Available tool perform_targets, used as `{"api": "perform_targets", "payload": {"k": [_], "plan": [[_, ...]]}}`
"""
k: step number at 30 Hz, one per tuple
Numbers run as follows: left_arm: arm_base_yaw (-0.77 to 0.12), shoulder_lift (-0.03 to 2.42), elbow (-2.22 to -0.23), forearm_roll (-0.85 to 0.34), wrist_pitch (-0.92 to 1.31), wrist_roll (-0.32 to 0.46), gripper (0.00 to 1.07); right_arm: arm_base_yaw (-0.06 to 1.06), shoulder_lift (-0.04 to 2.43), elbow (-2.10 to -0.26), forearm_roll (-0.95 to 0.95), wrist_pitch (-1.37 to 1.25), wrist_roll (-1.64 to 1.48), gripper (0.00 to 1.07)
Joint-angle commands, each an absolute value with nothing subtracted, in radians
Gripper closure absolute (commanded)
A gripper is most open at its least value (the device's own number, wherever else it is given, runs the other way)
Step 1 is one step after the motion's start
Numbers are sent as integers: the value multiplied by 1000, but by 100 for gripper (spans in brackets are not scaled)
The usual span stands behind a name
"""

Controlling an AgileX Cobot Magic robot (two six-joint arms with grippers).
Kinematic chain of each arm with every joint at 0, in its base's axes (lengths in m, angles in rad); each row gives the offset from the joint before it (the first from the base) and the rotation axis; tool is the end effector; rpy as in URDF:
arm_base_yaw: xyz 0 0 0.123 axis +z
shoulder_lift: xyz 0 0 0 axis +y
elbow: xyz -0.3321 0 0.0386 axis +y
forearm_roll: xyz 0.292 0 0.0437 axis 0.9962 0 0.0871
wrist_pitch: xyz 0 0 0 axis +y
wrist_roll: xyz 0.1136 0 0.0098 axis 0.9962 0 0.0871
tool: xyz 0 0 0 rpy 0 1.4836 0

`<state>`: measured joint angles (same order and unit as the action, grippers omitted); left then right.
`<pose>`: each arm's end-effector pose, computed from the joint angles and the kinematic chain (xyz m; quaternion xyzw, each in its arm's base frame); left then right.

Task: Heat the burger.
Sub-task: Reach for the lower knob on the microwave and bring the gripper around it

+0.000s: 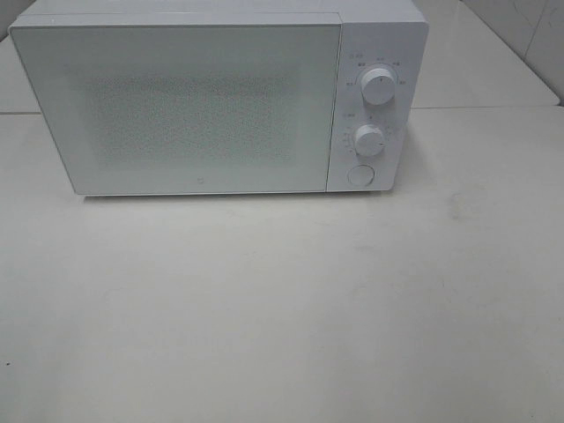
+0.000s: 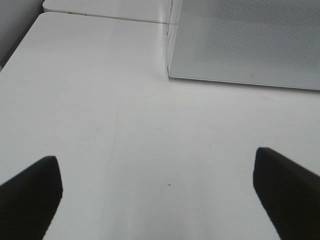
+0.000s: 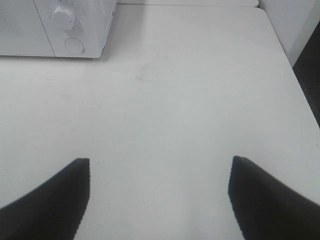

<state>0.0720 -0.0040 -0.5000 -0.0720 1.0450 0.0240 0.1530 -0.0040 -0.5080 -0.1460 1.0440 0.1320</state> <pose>0.0051 -0.0067 0.2897 -0.0192 0.8473 -0.0105 0.5307 0.0053 -0.0137 0.2931 -0.0062 0.8434 0.0034 0.5373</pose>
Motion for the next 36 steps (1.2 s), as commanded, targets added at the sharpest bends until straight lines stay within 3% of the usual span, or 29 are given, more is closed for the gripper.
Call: {"api": "perform_targets", "payload": {"k": [1,36], "plan": [[72,-30,-497,-78,1036,18,11,147,-18,-528,-156,1007,138,32],[72,-30,-497,-78,1036,18,11,147,657,-490,-144,229,141,32]]}}
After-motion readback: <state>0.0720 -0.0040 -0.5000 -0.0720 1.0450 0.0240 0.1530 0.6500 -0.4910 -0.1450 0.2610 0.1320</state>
